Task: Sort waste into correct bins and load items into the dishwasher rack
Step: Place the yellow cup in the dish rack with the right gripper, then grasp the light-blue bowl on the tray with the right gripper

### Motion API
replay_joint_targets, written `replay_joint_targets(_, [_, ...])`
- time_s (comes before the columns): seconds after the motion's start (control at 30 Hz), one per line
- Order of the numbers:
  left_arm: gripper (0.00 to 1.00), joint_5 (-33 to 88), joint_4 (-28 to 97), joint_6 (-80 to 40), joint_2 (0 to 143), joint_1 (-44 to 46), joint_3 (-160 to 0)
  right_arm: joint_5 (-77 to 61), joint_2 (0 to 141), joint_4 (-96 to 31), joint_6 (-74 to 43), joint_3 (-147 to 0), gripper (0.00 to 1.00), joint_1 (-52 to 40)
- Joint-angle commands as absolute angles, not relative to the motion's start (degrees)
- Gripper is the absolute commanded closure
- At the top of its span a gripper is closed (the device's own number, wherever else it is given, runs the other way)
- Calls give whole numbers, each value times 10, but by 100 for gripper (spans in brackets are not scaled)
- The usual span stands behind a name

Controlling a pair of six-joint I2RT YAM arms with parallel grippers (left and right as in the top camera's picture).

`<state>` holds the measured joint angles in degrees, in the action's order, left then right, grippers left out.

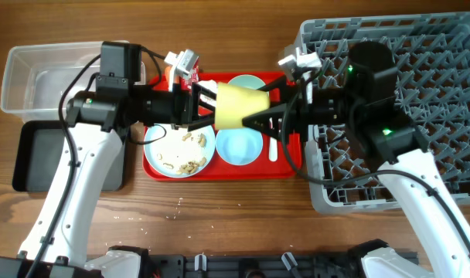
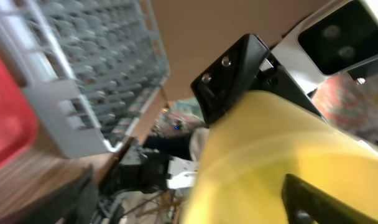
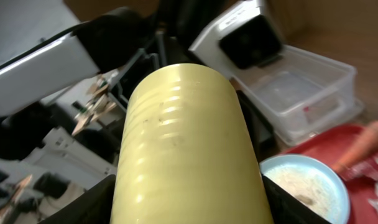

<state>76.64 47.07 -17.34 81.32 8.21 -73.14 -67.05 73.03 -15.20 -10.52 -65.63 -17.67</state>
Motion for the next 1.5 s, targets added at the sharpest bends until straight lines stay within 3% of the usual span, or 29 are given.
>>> replay_joint_targets(0.0, [0, 692, 470, -171, 811, 35, -732, -517, 692, -260, -106, -660, 41, -102])
replay_joint_targets(0.13, [0, 667, 472, -171, 811, -12, -732, -230, 653, -465, -191, -660, 43, 12])
replay_joint_targets(0.33, [0, 611, 485, -171, 811, -7, -732, -83, 659, -649, -247, -659, 43, 56])
replay_joint_targets(0.43, [0, 585, 496, -171, 811, -2, -732, -49, 683, -678, -257, -659, 43, 56])
replay_joint_targets(0.5, [0, 584, 501, -171, 811, -1, -732, -52, 709, -690, -257, -659, 37, 56])
replay_joint_targets(0.7, [0, 584, 511, -171, 811, -1, -732, -103, 795, -743, -225, -659, 33, 44])
replay_joint_targets(0.73, [0, 584, 511, -171, 811, -1, -732, -106, 805, -744, -220, -659, 26, 39])
replay_joint_targets(0.8, [0, 584, 511, -171, 811, -1, -732, -106, 810, -735, -220, -660, 1, 24])
replay_joint_targets(0.83, [0, 584, 511, -171, 811, -1, -732, -104, 805, -723, -218, -663, 0, 16])
replay_joint_targets(1.03, [0, 583, 511, -171, 811, -1, -732, -125, 734, -626, -226, -699, 2, -56])
replay_joint_targets(1.1, [0, 568, 513, -171, 811, -1, -732, -152, 706, -573, -223, -699, 12, -85])
replay_joint_targets(1.2, [8, 533, 529, -171, 811, -1, -732, -186, 693, -500, -199, -699, 24, -135])
replay_joint_targets(1.37, [12, 514, 532, -171, 804, -7, -732, -141, 767, -467, -217, -698, 30, -258])
replay_joint_targets(1.47, [14, 389, 554, -209, 776, -19, -732, -69, 844, -477, -272, -698, 36, -298])
